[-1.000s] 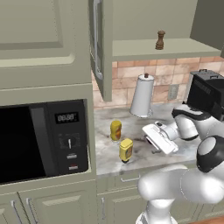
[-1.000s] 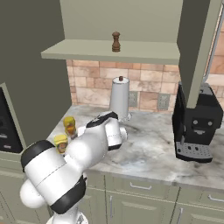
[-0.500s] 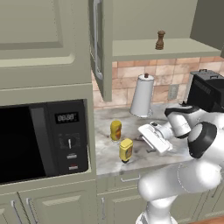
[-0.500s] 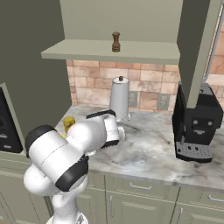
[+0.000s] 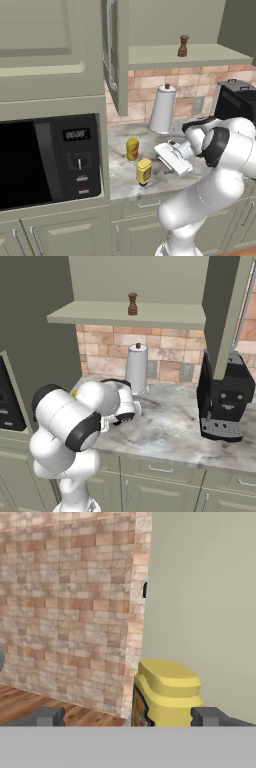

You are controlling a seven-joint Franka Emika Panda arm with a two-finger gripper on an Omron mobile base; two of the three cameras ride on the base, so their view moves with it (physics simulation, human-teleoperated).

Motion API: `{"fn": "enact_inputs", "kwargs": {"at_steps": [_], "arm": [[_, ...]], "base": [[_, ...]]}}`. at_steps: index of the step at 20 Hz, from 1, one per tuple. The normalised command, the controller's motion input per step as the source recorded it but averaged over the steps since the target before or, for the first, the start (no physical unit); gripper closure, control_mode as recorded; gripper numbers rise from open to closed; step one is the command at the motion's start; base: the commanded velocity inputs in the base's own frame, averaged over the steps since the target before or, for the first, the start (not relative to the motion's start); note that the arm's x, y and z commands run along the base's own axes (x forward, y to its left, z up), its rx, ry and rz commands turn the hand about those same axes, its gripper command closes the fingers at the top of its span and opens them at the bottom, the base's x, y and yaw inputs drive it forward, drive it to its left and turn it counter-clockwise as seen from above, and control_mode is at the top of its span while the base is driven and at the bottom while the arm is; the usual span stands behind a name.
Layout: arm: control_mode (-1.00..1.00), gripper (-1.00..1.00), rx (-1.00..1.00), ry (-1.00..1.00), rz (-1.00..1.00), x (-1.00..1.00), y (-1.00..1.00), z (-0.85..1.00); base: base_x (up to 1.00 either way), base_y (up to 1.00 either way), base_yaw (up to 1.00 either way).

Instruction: There are various items on the counter. Only move the condiments/shakers into the cabinet.

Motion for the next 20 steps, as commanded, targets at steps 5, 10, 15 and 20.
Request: {"fn": "enact_inputs", "kwargs": {"at_steps": [5,10,15,20], "arm": [[-1.0,-1.0,-0.02,0.06,0.0,0.13,0.15,-0.07],[-1.0,-1.0,-0.02,0.08,0.0,0.14,0.17,-0.04],[-1.0,-1.0,-0.02,0.12,0.0,0.15,0.17,-0.04],[-1.0,-1.0,-0.03,0.13,0.0,0.04,0.16,-0.12]], "base": [[0.0,0.0,0.0],[0.0,0.0,0.0],[0.0,0.0,0.0],[0.0,0.0,0.0]]}}
